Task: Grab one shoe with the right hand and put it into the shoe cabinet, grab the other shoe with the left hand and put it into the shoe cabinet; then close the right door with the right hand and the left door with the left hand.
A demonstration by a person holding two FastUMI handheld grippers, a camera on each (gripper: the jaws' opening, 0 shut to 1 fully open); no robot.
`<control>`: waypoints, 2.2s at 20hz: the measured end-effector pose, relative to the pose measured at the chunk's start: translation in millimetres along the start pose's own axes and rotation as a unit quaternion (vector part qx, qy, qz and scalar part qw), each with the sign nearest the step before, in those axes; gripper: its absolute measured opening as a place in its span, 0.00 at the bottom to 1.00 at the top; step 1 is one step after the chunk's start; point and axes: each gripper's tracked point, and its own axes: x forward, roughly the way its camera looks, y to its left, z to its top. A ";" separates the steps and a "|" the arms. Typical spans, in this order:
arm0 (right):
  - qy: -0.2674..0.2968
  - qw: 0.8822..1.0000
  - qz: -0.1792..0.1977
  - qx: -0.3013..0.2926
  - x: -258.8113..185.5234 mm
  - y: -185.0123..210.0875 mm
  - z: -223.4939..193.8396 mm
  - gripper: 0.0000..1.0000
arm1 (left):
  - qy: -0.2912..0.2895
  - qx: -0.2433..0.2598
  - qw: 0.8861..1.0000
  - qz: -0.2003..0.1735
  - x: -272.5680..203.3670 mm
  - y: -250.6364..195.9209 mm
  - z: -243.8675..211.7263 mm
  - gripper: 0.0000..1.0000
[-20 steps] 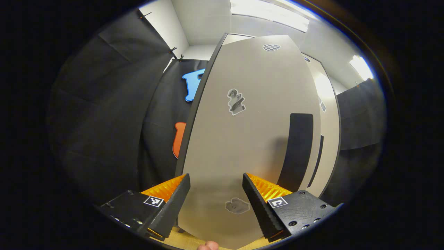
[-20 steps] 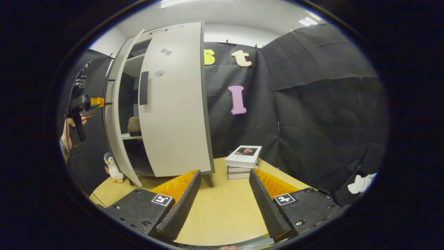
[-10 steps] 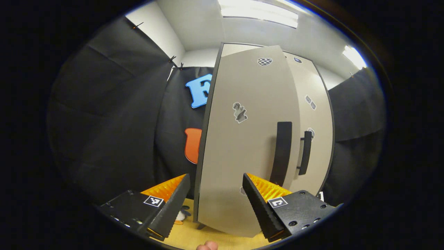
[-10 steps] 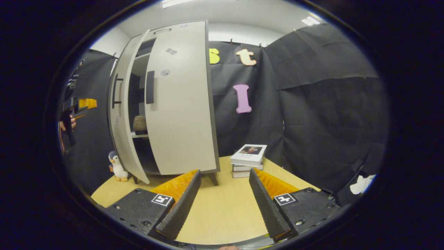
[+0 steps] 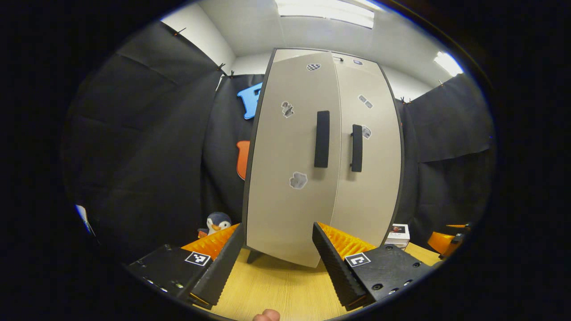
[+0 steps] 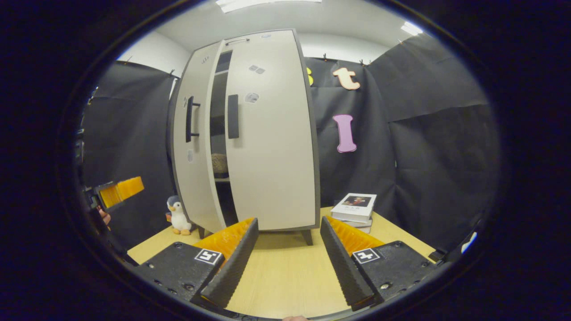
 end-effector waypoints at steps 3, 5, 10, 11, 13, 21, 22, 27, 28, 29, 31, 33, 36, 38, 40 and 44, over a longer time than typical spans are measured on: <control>0.000 1.000 0.002 -0.018 -3.6 1.7 -6.3 0.92 | 0.007 0.020 1.000 0.007 -14.7 -4.7 -17.8 0.93; 0.003 1.000 0.002 -0.019 -6.9 0.9 -12.1 0.92 | 0.013 0.019 1.000 -0.005 -23.0 -15.7 -24.5 0.94; 0.003 1.000 0.006 -0.018 -13.6 2.6 -17.9 0.92 | 0.010 0.017 0.999 -0.029 -32.5 -33.7 -19.5 0.93; 0.004 1.000 0.008 -0.020 -14.8 3.4 -20.0 0.92 | 0.008 0.017 0.999 -0.032 -33.4 -36.2 -17.1 0.93; 0.005 1.000 0.010 -0.023 -15.4 3.2 -21.6 0.92 | 0.000 0.022 0.999 -0.034 -26.0 -33.4 -10.5 0.93; 0.007 1.000 0.012 -0.019 -14.8 0.7 -19.2 0.92 | -0.011 0.018 0.999 -0.045 -20.5 -41.9 -9.2 0.93; 0.007 1.000 0.012 -0.019 -14.5 0.2 -19.1 0.92 | -0.010 0.019 0.999 -0.047 -20.3 -43.5 -11.1 0.93; 0.010 1.000 0.013 -0.016 -13.2 1.4 -20.8 0.92 | -0.004 0.018 0.999 -0.051 -19.6 -45.5 -15.8 0.93; 0.009 1.000 0.014 -0.016 -13.6 1.7 -20.1 0.92 | -0.004 0.017 0.999 -0.052 -19.0 -46.0 -15.6 0.93; 0.008 1.000 0.013 -0.016 -13.9 1.5 -19.4 0.92 | -0.005 0.015 0.999 -0.052 -18.2 -46.3 -14.8 0.93; 0.006 1.000 0.012 -0.017 -13.7 0.8 -18.4 0.92 | -0.008 0.016 0.998 -0.052 -17.7 -45.1 -13.1 0.93; 0.006 1.000 0.012 -0.015 -12.1 0.3 -18.5 0.92 | -0.009 0.015 0.998 -0.053 -17.0 -46.2 -13.7 0.93; 0.006 1.000 0.011 -0.013 -13.1 0.7 -17.7 0.92 | -0.010 0.013 0.998 -0.054 -16.6 -45.8 -14.5 0.93; 0.006 1.000 0.011 -0.015 -13.3 1.3 -17.9 0.92 | -0.011 0.013 0.998 -0.055 -16.4 -45.6 -13.5 0.94; 0.006 1.000 0.012 -0.017 -13.2 1.7 -17.8 0.92 | -0.010 0.012 0.998 -0.055 -16.1 -45.7 -14.1 0.93; 0.006 1.000 0.010 -0.016 -13.8 1.3 -18.7 0.92 | -0.010 0.011 0.998 -0.056 -16.3 -45.9 -14.2 0.93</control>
